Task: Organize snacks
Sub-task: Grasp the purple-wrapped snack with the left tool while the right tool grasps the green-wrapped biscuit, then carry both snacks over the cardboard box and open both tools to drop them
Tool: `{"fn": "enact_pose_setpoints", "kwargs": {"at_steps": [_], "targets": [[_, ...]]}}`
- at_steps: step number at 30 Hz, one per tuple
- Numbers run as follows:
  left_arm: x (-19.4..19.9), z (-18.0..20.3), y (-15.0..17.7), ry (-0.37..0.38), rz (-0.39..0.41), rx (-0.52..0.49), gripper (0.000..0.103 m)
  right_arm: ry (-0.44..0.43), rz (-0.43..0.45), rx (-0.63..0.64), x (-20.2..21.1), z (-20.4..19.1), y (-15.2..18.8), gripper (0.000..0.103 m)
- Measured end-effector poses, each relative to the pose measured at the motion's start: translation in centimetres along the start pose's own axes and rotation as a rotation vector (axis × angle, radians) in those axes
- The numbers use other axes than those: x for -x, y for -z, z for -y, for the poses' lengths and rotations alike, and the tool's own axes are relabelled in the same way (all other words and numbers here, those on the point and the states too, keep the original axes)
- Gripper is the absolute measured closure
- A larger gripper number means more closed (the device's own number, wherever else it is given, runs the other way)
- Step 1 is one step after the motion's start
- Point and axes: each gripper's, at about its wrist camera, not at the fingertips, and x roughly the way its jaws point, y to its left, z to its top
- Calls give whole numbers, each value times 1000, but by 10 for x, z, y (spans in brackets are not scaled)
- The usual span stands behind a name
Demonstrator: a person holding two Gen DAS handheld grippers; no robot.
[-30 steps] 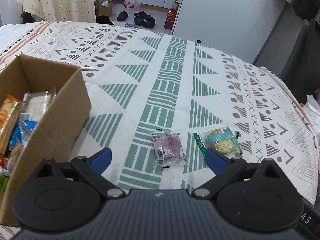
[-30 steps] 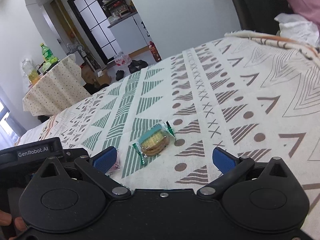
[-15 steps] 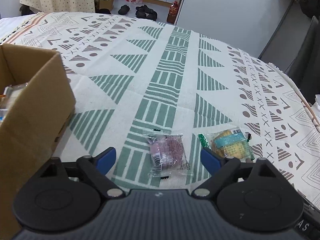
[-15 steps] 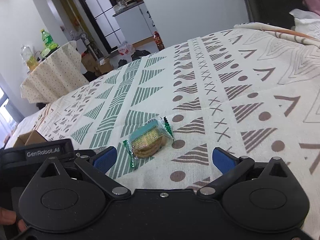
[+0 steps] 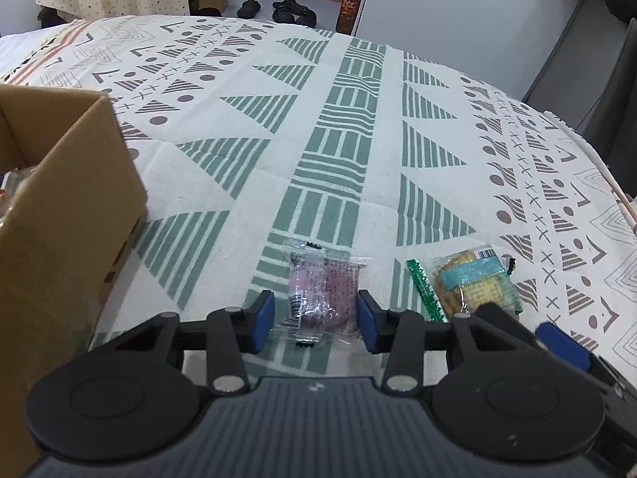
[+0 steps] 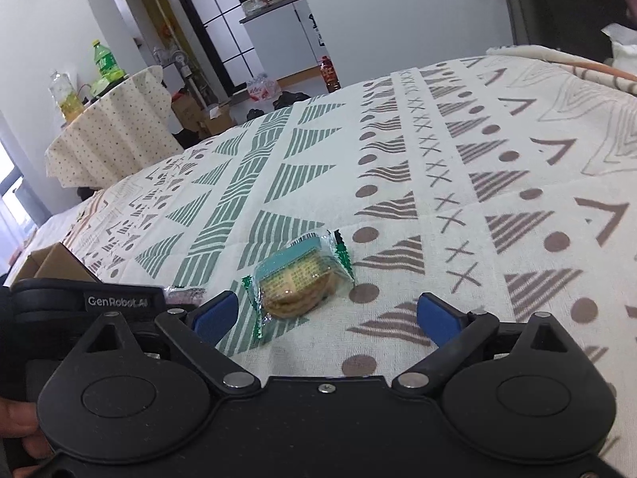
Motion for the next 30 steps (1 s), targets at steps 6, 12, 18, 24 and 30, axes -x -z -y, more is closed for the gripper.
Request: {"fn": "enact_pose_setpoints", "kwargs": {"at_steps": [6, 12, 18, 24, 30], "targets": [[11, -17, 3, 18, 3, 10, 60, 3, 2, 55, -9, -11, -4, 6], [25, -34, 3, 34, 18, 28, 61, -12, -3, 95, -19, -24, -9, 6], [41, -41, -1, 66, 42, 40, 67, 44, -29, 186, -36, -39, -10, 12], [50, -49, 0, 90, 20, 27, 88, 60, -75, 213, -29, -45, -11, 52], [50, -59, 16, 103, -29, 34, 82, 73, -89, 232, -6, -56, -6, 53]]}}
